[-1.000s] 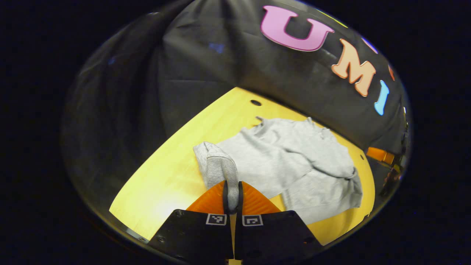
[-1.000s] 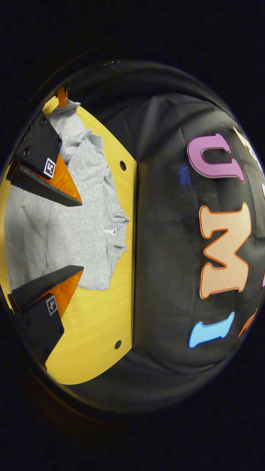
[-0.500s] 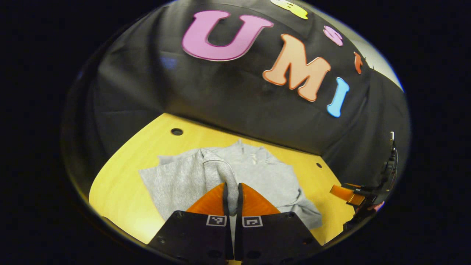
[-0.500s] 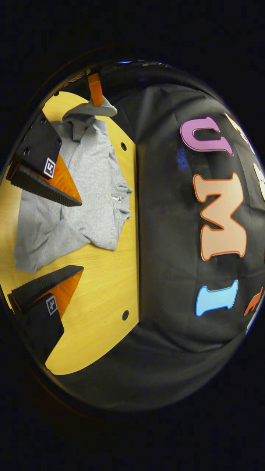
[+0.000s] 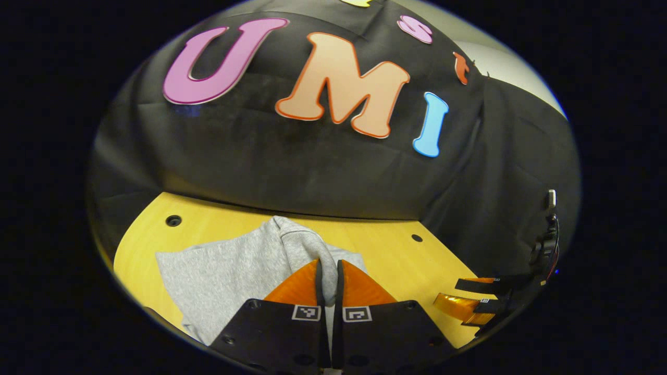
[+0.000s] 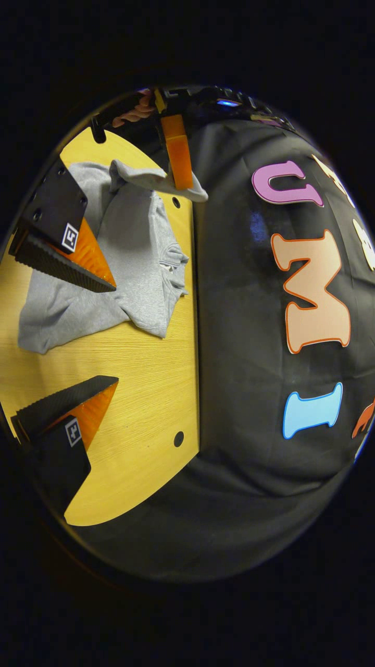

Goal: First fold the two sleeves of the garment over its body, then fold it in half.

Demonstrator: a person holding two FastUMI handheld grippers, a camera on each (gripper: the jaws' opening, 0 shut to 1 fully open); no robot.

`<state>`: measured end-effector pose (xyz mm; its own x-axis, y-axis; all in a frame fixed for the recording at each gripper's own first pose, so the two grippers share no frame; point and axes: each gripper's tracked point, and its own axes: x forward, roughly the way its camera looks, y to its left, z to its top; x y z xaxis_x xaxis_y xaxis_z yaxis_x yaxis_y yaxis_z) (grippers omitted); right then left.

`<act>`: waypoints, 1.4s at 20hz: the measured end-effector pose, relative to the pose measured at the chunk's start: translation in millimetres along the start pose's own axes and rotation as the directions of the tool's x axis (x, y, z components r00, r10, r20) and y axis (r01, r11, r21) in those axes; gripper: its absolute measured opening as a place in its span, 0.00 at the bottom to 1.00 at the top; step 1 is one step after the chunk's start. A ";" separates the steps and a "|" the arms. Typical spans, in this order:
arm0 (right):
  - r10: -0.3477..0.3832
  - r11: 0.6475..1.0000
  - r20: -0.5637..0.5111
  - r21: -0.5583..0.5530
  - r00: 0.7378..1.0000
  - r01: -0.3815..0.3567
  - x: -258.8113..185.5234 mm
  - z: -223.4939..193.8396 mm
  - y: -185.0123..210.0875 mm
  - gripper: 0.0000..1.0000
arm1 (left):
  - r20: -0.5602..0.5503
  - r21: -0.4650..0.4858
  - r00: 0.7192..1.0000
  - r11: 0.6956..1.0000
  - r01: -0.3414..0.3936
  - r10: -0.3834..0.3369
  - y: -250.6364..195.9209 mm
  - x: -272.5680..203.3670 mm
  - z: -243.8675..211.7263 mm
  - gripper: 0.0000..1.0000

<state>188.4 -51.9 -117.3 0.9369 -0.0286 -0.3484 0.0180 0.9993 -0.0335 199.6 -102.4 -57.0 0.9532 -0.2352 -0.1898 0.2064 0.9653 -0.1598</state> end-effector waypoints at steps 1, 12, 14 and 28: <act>0.010 1.000 -0.003 0.002 1.000 -0.010 1.2 -0.4 -1.2 0.97 | -0.004 0.013 1.000 1.000 0.021 -0.021 -10.6 9.7 -0.5 0.00; 0.003 1.000 -0.013 -0.008 1.000 -0.003 -10.0 -7.2 -37.8 0.99 | -0.028 0.147 0.984 0.973 0.176 -0.174 -92.4 101.7 -20.2 0.20; 0.001 1.000 -0.021 -0.030 1.000 -0.002 -13.2 -13.6 -41.0 0.97 | 0.002 0.203 0.993 0.972 0.118 -0.121 -75.7 113.8 -26.5 0.56; 0.152 0.984 -0.104 -0.079 0.983 -0.161 -18.4 -79.9 16.8 0.97 | -0.007 0.173 0.979 0.965 -0.198 0.202 95.3 -54.8 -57.1 0.95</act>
<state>143.6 -36.6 -186.3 0.8874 0.1213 -0.4447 -0.1605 0.9857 -0.0513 154.5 -3.9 -117.2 0.9737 -0.0364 -0.2251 0.0491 0.9975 0.0509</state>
